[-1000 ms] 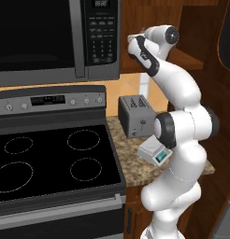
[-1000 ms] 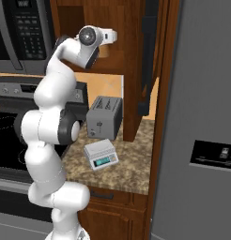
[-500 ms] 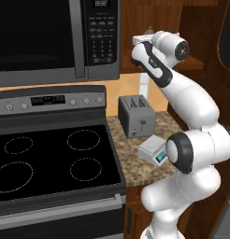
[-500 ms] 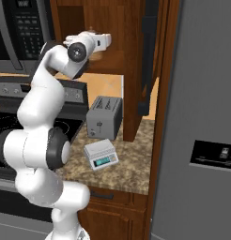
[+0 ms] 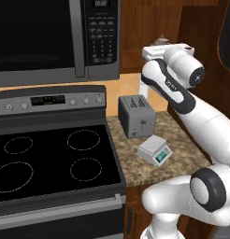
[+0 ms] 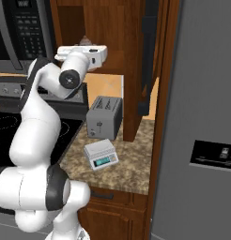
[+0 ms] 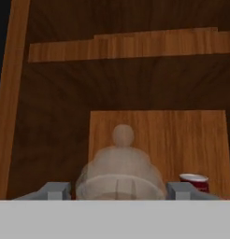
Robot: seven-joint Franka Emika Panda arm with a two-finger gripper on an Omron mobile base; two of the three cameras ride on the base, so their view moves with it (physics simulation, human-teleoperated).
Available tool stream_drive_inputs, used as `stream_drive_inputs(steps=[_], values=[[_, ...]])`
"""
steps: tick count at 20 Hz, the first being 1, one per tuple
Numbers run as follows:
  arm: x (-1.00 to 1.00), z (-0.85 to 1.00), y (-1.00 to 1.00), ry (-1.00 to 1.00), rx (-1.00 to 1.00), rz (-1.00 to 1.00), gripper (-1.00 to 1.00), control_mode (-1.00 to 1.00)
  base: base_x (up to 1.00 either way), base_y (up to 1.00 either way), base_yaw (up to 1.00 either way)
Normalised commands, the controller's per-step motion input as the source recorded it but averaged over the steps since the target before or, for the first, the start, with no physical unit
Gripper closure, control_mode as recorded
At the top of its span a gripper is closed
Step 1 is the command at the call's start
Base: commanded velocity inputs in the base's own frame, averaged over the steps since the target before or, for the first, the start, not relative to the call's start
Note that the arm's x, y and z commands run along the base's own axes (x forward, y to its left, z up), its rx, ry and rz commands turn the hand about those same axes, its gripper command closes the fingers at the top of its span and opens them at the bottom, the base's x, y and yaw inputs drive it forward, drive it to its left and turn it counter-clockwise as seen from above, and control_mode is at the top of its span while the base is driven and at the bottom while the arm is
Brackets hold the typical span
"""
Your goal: Pick the honey bottle and place it on the digital scale for weighing, and close the cabinet.
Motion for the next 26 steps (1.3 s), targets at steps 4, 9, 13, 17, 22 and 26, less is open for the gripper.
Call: stream_drive_inputs(steps=[4, 9, 13, 17, 22, 26], values=[[-1.0, 0.28, -0.15, 0.08, 0.0, 0.05, 1.0, -1.0, 0.0, 0.0, 0.0], [-0.95, -0.1, -0.04, 0.18, 0.0, 0.29, 1.0, -1.0, 0.0, 0.0, 0.0], [-0.48, -0.58, 0.03, 0.02, 0.03, 0.23, 1.0, -1.0, 0.0, 0.0, 0.0], [-0.04, -0.82, 0.11, 0.0, 0.04, 0.17, 1.0, -1.0, 0.0, 0.0, 0.0], [0.0, -0.91, 0.14, 0.0, -0.03, 0.09, 1.0, -1.0, 0.0, 0.0, 0.0], [0.01, -0.68, 0.0, 0.0, -0.04, 0.14, 1.0, -1.0, 0.0, 0.0, 0.0]])
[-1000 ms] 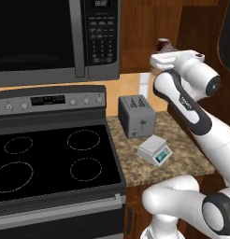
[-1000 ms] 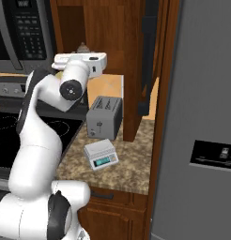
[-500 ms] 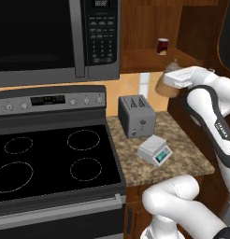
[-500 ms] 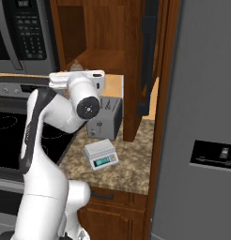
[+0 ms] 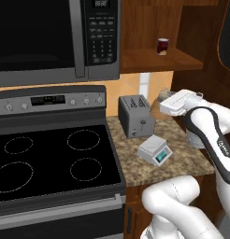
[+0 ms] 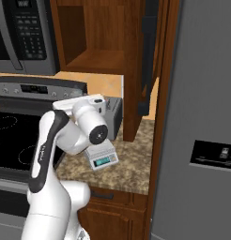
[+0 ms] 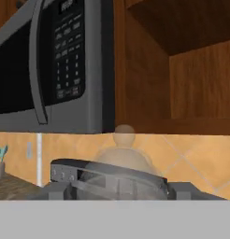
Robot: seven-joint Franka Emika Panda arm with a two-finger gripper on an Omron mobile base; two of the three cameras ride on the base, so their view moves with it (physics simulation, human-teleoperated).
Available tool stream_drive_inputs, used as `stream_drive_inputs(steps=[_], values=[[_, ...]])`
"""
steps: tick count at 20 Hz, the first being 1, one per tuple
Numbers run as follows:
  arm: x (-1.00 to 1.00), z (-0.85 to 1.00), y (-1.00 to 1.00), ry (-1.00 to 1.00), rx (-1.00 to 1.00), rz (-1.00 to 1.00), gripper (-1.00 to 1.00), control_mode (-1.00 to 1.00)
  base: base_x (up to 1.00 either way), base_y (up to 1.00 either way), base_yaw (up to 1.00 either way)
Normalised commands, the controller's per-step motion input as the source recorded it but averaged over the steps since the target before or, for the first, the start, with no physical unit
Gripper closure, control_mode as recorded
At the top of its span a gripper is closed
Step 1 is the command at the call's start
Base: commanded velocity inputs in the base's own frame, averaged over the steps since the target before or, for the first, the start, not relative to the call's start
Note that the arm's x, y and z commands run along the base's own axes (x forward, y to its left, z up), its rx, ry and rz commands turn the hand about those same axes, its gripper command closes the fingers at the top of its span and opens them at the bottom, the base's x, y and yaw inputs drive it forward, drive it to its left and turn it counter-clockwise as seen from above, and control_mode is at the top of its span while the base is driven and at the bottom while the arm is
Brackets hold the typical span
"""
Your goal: Pick the honey bottle and place it on the digital scale for weighing, and close the cabinet.
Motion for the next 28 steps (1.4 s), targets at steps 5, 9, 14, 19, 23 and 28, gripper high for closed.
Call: stream_drive_inputs(steps=[5, 9, 14, 19, 23, 28], values=[[0.15, -0.69, 0.0, 0.01, -0.05, 0.09, 1.0, -1.0, 0.0, 0.0, 0.0], [0.14, -0.41, -0.01, 0.17, -0.01, 0.12, 1.0, -1.0, 0.0, 0.0, 0.0], [0.24, -0.35, -0.07, 0.11, -0.02, 0.07, 1.0, -1.0, 0.0, 0.0, 0.0], [0.15, -0.28, -0.24, 0.05, -0.01, 0.06, 1.0, -1.0, 0.0, 0.0, 0.0], [0.14, -0.46, -0.15, 0.0, -0.01, 0.02, 1.0, -1.0, 0.0, 0.0, 0.0], [0.17, -0.46, 0.0, 0.0, -0.02, 0.0, 1.0, -1.0, 0.0, 0.0, 0.0]])
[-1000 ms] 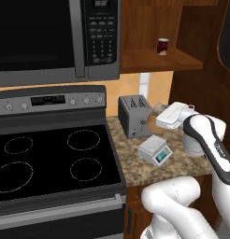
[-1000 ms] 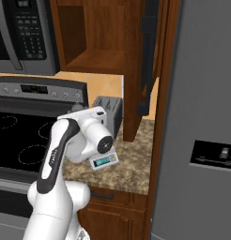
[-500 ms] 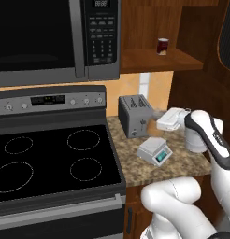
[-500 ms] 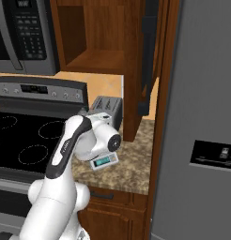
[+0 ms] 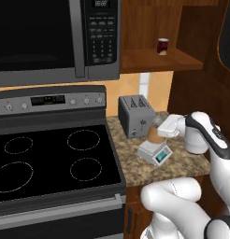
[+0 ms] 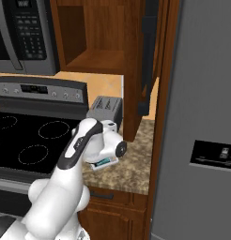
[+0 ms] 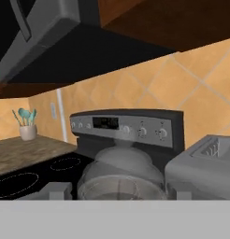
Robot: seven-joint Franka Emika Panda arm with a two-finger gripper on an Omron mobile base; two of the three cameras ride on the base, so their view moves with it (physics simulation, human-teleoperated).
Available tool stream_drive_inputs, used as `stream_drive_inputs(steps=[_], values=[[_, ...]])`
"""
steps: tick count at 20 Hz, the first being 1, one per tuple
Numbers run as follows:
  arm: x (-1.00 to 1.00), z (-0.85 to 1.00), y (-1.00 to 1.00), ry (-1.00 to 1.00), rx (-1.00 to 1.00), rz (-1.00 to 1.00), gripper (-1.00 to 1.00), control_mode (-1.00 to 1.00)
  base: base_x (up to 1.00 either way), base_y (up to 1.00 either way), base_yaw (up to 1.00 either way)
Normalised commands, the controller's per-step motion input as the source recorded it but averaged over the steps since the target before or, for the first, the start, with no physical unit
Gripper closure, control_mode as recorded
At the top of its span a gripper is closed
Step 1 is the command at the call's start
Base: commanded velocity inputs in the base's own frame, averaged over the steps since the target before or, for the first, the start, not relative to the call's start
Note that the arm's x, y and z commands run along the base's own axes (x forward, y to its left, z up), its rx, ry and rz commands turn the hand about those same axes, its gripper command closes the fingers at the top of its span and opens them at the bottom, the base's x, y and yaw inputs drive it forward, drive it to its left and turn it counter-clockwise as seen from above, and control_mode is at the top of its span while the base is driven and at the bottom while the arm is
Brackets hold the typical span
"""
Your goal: Pick the honey bottle and place it on the digital scale for weighing, and close the cabinet.
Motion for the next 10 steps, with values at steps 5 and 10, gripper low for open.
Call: stream_drive_inputs(steps=[5, 10], values=[[0.13, -0.37, 0.0, 0.01, -0.01, -0.01, 1.0, -1.0, 0.0, 0.0, 0.0], [0.18, -0.28, 0.0, 0.0, 0.0, -0.01, 1.0, -1.0, 0.0, 0.0, 0.0]])
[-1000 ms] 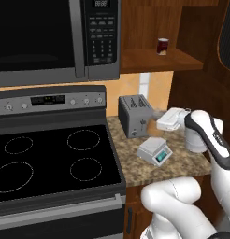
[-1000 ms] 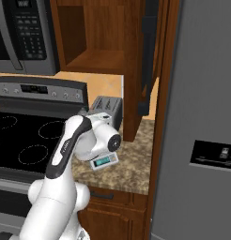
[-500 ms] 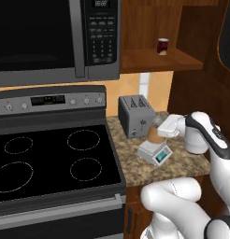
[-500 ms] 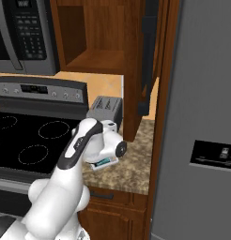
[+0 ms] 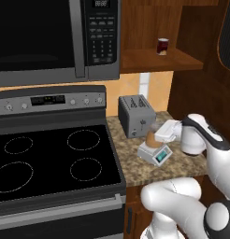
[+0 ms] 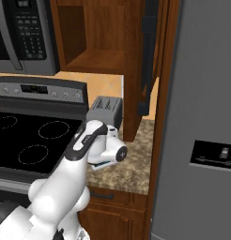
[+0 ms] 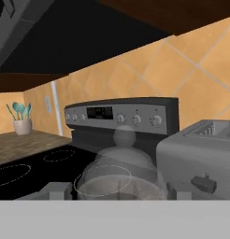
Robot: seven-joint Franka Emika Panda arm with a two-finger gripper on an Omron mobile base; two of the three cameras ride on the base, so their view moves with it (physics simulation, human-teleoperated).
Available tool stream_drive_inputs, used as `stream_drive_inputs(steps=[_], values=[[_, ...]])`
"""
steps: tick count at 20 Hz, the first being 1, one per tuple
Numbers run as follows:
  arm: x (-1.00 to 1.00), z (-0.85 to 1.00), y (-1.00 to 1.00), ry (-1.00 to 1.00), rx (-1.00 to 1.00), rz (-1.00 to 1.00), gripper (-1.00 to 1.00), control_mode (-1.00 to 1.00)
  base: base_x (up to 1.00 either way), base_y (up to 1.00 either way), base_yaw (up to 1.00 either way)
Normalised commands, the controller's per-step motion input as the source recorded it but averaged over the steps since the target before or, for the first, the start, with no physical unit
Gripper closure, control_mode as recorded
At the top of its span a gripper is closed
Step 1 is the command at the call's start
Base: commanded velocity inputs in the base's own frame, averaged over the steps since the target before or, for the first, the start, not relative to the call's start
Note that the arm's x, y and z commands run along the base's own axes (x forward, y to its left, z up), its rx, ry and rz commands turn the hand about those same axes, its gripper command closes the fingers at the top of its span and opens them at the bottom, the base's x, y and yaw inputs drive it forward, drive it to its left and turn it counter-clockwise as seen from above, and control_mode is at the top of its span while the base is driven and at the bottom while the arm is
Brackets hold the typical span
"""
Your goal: Pick the honey bottle and place it on the digital scale for weighing, and close the cabinet.
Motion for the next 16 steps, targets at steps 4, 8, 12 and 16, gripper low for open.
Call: stream_drive_inputs(steps=[4, 8, 12, 16], values=[[0.23, -0.28, 0.0, 0.0, 0.0, 0.0, 1.0, -1.0, 0.0, 0.0, 0.0], [0.24, -0.29, -0.05, -0.02, 0.0, 0.0, 1.0, -1.0, 0.0, 0.0, 0.0], [0.29, -0.32, -0.06, -0.03, 0.0, 0.0, 1.0, -1.0, 0.0, 0.0, 0.0], [0.35, -0.31, -0.14, -0.06, 0.0, 0.0, 1.0, -1.0, 0.0, 0.0, 0.0]])
